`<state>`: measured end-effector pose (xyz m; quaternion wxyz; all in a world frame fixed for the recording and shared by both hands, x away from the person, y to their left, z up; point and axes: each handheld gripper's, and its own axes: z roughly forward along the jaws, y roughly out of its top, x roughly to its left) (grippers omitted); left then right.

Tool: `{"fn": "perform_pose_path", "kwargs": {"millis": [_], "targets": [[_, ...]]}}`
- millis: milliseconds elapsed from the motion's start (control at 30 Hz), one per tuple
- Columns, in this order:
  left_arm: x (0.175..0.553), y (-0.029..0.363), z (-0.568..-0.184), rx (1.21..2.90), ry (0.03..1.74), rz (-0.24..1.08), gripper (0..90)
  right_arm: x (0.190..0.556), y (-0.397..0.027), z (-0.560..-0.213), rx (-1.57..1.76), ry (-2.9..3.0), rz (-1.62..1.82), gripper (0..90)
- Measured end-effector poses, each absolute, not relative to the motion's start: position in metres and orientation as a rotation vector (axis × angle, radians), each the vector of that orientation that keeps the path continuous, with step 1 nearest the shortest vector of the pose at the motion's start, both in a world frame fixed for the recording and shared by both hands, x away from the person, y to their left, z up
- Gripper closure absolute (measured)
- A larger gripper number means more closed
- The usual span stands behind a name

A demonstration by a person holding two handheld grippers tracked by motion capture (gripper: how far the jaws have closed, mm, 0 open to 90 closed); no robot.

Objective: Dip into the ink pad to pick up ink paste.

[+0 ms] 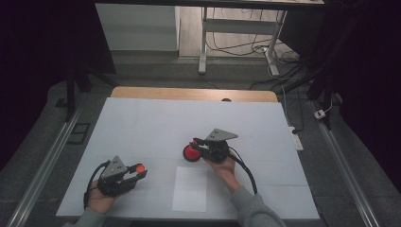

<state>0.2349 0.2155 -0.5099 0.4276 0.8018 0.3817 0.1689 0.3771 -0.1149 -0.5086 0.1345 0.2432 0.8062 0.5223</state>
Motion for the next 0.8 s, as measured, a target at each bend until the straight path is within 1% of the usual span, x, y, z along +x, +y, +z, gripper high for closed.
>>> {"fn": "perform_pose_path", "kwargs": {"millis": [800], "targets": [[0.237,0.216,-0.512,2.007,0.955,0.414,64.5,0.372,-0.133,-0.491,0.725,2.31,1.591,72.5]]}}
